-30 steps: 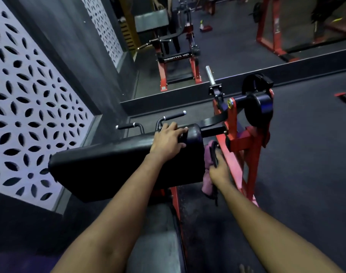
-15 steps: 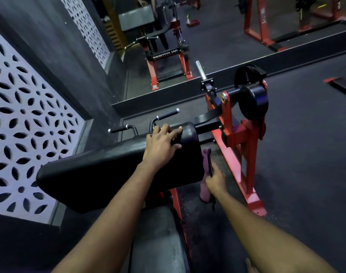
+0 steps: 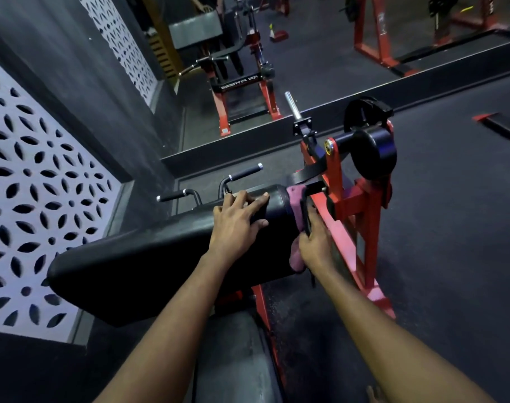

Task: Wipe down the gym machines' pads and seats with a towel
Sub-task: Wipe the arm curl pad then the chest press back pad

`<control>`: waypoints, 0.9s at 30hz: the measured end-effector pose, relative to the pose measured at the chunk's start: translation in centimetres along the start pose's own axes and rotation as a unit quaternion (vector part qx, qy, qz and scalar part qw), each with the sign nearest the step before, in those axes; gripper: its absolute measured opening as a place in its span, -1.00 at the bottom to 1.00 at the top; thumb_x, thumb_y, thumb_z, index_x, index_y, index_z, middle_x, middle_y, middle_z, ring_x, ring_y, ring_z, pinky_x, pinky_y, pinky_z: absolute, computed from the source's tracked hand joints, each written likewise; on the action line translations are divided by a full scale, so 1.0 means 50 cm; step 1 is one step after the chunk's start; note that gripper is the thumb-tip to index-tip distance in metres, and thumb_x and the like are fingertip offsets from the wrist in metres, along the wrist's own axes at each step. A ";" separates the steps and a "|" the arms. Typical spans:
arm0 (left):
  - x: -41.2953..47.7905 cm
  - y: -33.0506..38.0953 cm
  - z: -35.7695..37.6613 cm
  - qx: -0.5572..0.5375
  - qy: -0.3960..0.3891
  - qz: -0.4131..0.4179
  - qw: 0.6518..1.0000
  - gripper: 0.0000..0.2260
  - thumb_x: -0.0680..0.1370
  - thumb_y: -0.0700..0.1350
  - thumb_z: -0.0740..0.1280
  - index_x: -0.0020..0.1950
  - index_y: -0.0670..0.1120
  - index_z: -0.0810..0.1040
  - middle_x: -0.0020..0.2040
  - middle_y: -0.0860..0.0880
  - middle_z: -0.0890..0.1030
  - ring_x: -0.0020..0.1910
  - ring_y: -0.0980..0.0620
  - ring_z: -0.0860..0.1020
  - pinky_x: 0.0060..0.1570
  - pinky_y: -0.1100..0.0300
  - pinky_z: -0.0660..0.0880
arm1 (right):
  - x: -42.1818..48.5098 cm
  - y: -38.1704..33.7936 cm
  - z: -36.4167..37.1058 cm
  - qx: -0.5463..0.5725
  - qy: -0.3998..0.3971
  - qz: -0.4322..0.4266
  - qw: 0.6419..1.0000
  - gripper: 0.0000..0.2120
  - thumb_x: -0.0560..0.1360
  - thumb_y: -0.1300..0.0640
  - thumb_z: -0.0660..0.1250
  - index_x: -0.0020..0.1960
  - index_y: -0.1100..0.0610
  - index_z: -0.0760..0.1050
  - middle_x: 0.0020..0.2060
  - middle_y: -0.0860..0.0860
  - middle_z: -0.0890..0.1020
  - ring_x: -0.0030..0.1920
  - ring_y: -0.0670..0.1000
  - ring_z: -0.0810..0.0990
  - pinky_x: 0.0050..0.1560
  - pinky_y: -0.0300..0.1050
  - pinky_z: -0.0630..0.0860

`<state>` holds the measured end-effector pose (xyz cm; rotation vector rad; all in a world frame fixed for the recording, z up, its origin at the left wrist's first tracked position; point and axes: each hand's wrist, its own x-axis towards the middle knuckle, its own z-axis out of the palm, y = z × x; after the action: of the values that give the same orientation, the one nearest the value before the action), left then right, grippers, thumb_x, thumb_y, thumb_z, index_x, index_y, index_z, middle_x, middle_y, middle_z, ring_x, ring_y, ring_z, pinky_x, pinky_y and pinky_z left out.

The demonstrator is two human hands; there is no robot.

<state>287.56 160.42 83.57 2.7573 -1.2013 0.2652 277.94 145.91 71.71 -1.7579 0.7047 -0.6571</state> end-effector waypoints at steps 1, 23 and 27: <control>0.000 0.000 0.000 0.001 -0.001 -0.001 1.000 -0.48 0.55 0.15 0.37 0.51 0.21 0.38 0.30 0.04 0.43 0.24 -0.05 0.32 0.13 -0.04 0.34 | -0.019 0.022 0.006 -0.003 0.002 0.008 1.000 -0.20 0.39 0.50 0.21 0.55 0.00 0.36 0.41 0.01 0.51 0.37 -0.07 0.45 0.32 -0.36 0.28; 0.014 -0.036 0.021 0.022 0.019 0.072 0.997 -0.48 0.58 0.20 0.31 0.53 0.19 0.35 0.24 0.01 0.42 0.21 -0.09 0.35 0.12 -0.12 0.37 | -0.106 0.122 0.055 0.041 0.068 0.059 0.995 -0.46 0.57 0.44 0.27 0.51 0.13 0.42 0.43 0.10 0.51 0.46 0.09 0.44 0.31 -0.53 0.20; 0.014 -0.041 0.024 0.024 0.022 0.085 0.996 -0.48 0.58 0.20 0.30 0.53 0.18 0.34 0.23 0.00 0.42 0.20 -0.08 0.35 0.10 -0.12 0.37 | -0.166 0.163 0.114 0.128 0.110 0.211 0.963 -0.49 0.60 0.43 0.23 0.53 0.21 0.34 0.33 0.14 0.54 0.35 0.08 0.50 0.25 -0.27 0.33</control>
<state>289.68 161.08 82.46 2.6766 -1.4378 0.3743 275.34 153.62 61.64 -1.2536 1.0609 -0.6201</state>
